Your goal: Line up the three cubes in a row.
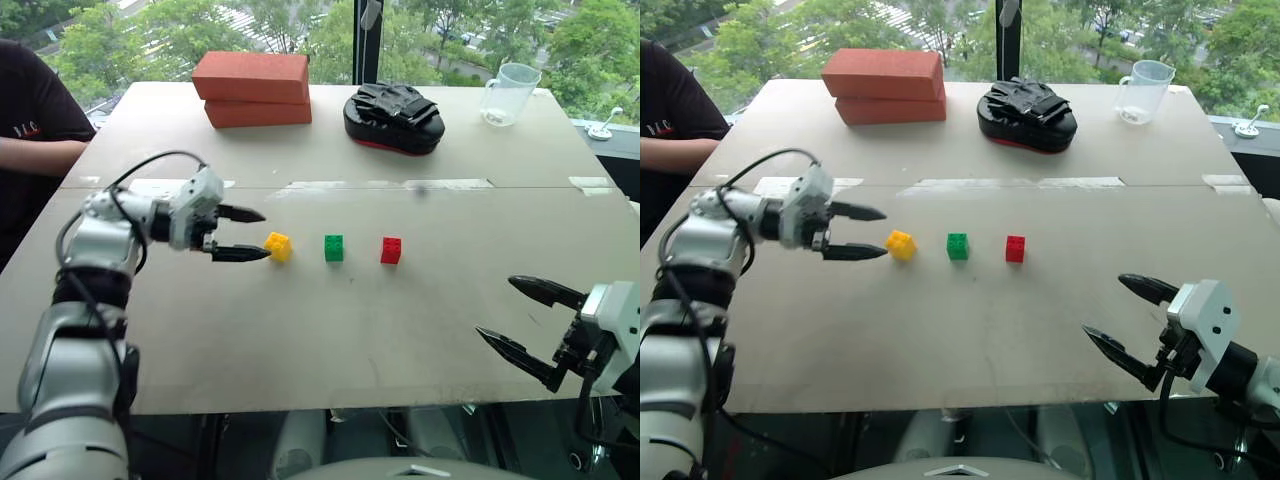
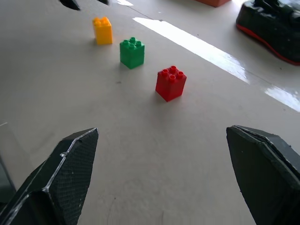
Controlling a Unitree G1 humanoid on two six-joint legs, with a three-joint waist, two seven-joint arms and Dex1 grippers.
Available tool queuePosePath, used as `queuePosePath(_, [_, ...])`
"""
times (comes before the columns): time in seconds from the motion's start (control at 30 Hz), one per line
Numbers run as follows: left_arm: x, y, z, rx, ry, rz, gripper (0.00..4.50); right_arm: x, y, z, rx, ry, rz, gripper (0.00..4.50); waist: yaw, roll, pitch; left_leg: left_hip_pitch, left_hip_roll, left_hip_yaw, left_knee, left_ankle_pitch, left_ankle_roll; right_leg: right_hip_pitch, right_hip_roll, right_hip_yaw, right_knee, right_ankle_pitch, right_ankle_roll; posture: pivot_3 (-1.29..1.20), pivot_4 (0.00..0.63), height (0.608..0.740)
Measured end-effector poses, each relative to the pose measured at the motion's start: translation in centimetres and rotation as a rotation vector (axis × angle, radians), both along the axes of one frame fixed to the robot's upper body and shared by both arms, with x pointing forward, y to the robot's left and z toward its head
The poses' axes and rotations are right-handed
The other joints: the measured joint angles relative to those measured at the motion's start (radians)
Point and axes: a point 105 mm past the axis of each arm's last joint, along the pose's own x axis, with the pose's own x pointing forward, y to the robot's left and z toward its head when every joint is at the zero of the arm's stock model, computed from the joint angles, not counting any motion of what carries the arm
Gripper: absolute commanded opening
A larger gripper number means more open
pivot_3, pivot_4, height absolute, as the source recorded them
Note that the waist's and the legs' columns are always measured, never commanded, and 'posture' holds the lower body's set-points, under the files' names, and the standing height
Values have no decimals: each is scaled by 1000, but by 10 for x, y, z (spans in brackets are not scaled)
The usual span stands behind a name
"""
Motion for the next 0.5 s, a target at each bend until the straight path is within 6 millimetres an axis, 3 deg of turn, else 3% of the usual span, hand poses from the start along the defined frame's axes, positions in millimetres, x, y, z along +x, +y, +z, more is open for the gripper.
queuePosePath(0.13, [-30, 10, -9, -25, 45, 98, 4467, -1, -5, -2, 1, 6, -11, 4500, 8, 1, 0, 1, 2, 1, 0, 0, 0, 1, -2, -1, -2, -2, -4, 0, 150, 740])
queuePosePath(0.2, [-58, 26, -33, -7, 124, 183, 4467, -9, -10, -9, 8, 46, -36, 4500, 6, 4, -3, 4, 3, 4, -3, 0, 0, 1, -10, 0, -3, -2, -4, 0, 150, 740])
queuePosePath(0.5, [-91, 29, -50, 5, 132, 289, 4467, -21, -21, -15, -8, 99, -57, 4500, 30, 4, -4, 1, 7, 8, -2, -2, -4, -1, -18, -11, -8, -1, -6, 0, 150, 740])
